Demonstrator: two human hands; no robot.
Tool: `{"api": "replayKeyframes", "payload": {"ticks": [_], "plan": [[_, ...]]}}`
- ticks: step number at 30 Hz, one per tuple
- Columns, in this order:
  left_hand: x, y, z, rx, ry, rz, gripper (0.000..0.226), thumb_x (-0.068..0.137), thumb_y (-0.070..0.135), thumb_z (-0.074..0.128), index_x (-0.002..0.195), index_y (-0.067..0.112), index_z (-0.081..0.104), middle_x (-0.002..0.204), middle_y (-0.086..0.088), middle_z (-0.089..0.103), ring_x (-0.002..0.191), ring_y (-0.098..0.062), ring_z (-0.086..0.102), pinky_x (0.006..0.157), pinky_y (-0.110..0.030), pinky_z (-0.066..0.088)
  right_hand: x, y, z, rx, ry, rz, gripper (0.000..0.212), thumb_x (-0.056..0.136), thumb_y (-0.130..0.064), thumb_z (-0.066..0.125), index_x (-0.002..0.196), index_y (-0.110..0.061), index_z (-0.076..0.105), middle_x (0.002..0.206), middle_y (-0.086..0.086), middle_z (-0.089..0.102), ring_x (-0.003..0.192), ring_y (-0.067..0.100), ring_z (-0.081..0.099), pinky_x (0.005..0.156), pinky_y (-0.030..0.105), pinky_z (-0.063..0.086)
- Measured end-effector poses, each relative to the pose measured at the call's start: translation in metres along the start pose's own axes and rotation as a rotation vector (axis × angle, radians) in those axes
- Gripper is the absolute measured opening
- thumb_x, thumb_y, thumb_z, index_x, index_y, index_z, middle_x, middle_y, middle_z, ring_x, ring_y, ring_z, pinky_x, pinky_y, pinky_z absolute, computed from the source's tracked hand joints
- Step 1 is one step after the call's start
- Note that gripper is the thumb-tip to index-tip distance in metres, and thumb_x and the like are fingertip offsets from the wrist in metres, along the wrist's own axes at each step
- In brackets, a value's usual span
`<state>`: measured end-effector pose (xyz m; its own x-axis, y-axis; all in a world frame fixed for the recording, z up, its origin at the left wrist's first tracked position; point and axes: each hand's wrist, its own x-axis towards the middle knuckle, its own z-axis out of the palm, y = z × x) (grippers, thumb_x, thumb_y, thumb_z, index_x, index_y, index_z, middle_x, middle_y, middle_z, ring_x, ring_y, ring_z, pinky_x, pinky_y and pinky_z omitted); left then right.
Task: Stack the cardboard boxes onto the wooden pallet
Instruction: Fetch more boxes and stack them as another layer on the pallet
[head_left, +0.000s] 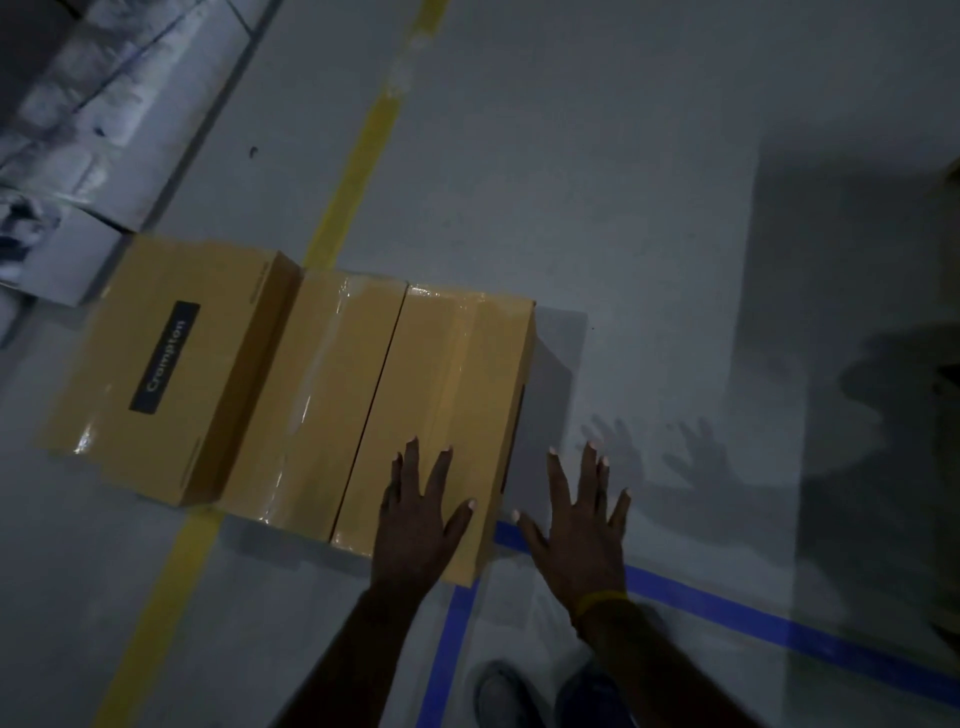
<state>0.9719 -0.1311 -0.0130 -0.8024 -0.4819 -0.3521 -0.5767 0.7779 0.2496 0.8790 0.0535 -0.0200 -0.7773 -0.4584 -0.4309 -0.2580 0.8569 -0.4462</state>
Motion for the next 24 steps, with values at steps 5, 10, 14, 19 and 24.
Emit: {"api": "replayKeyframes", "payload": {"ticks": [5, 10, 14, 19, 24], "plan": [[0.024, -0.002, -0.009, -0.025, 0.017, -0.059, 0.079, 0.092, 0.070, 0.032, 0.158, 0.032, 0.011, 0.167, -0.005, -0.009, 0.153, -0.032, 0.002, 0.117, -0.052, 0.027, 0.021, -0.015, 0.007, -0.034, -0.045, -0.036, 0.085, 0.086, -0.076, 0.012, 0.156, -0.035, -0.013, 0.159, 0.006, -0.035, 0.149, 0.029, -0.026, 0.118, 0.060, -0.007], [0.042, -0.027, -0.003, -0.032, -0.005, -0.029, 0.078, 0.093, 0.068, 0.035, 0.158, 0.033, 0.011, 0.167, -0.004, -0.009, 0.153, -0.032, 0.001, 0.117, -0.052, 0.026, 0.034, -0.038, 0.026, -0.055, -0.071, -0.012, 0.085, 0.095, -0.070, 0.031, 0.156, -0.033, -0.015, 0.157, 0.008, -0.038, 0.147, 0.030, -0.028, 0.119, 0.061, -0.006], [0.060, -0.059, 0.003, -0.047, -0.031, 0.012, 0.078, 0.093, 0.066, 0.038, 0.159, 0.032, 0.013, 0.167, -0.005, -0.008, 0.153, -0.032, 0.001, 0.118, -0.054, 0.028, 0.048, -0.059, 0.047, -0.064, -0.051, 0.022, 0.084, 0.096, -0.069, 0.032, 0.157, -0.032, -0.014, 0.156, 0.007, -0.040, 0.147, 0.031, -0.030, 0.119, 0.060, -0.008], [0.090, -0.109, 0.009, -0.003, -0.086, 0.068, 0.078, 0.092, 0.068, 0.033, 0.158, 0.031, 0.013, 0.167, -0.007, -0.006, 0.153, -0.032, 0.001, 0.118, -0.050, 0.023, 0.075, -0.087, 0.096, -0.100, -0.056, 0.057, 0.086, 0.095, -0.068, 0.036, 0.157, -0.032, -0.011, 0.155, 0.008, -0.041, 0.147, 0.034, -0.029, 0.118, 0.064, -0.004], [0.117, -0.167, 0.029, 0.004, -0.131, 0.098, 0.077, 0.095, 0.065, 0.041, 0.158, 0.034, 0.010, 0.167, -0.005, -0.006, 0.153, -0.032, -0.001, 0.119, -0.050, 0.021, 0.104, -0.104, 0.150, -0.105, -0.049, 0.104, 0.087, 0.093, -0.070, 0.037, 0.157, -0.033, -0.007, 0.157, 0.009, -0.038, 0.147, 0.036, -0.027, 0.117, 0.066, -0.001]]}}
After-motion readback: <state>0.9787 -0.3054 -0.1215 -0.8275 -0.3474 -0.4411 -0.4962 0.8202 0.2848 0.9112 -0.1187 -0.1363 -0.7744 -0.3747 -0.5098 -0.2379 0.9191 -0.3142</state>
